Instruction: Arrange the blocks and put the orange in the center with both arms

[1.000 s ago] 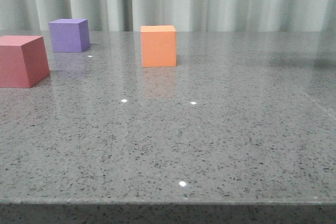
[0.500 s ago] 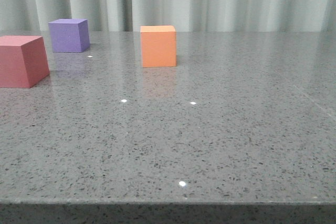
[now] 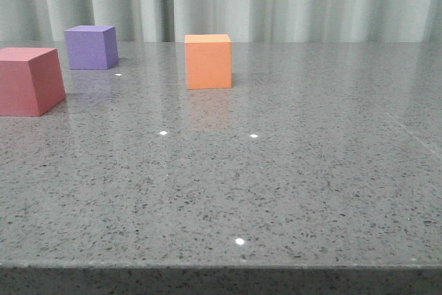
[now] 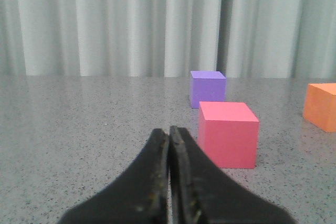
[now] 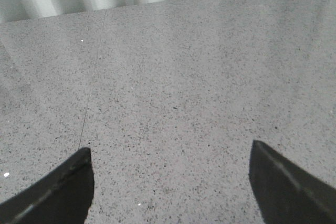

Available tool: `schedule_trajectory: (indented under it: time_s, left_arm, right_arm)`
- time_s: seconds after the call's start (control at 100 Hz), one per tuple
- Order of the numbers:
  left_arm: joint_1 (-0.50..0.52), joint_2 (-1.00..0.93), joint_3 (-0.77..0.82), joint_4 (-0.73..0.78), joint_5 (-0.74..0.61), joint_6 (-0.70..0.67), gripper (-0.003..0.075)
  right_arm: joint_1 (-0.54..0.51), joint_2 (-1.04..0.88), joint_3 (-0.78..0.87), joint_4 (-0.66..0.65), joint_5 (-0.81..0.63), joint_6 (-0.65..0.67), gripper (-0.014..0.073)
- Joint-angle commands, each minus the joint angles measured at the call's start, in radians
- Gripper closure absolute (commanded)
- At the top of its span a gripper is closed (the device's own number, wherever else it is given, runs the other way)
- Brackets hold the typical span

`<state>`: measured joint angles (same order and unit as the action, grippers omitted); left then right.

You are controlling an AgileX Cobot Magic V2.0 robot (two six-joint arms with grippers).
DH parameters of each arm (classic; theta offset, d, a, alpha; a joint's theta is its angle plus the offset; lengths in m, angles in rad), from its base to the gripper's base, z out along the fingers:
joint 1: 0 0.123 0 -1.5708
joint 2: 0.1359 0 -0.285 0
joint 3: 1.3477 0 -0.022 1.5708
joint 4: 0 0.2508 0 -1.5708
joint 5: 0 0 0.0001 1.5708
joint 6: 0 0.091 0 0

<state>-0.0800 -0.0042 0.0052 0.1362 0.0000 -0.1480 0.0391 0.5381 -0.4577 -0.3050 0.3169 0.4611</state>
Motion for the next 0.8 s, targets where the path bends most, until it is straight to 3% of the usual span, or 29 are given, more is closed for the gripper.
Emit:
schedule_trajectory:
  time_s: [0.0,0.09,0.4,0.79]
  left_arm:
    - [0.001,-0.034,0.045,-0.008,-0.080,-0.009,0.0741]
    - [0.001,-0.034,0.045,-0.008,-0.080,-0.009,0.0741]
    - [0.001,-0.034,0.045,-0.008,-0.080,-0.009,0.0741]
    - [0.001,-0.034,0.045,-0.008,-0.080,-0.009,0.0741]
  right_arm:
    - [-0.007,-0.027,-0.015,-0.020,-0.089,-0.004,0.0043]
    - [-0.007,-0.030,-0.015,-0.021,-0.092,-0.004,0.0146]
    - [-0.007,-0.030,-0.015,-0.021,-0.093,-0.004,0.0669]
    - [-0.007,-0.030,-0.015,-0.021,-0.093,-0.004,0.0662]
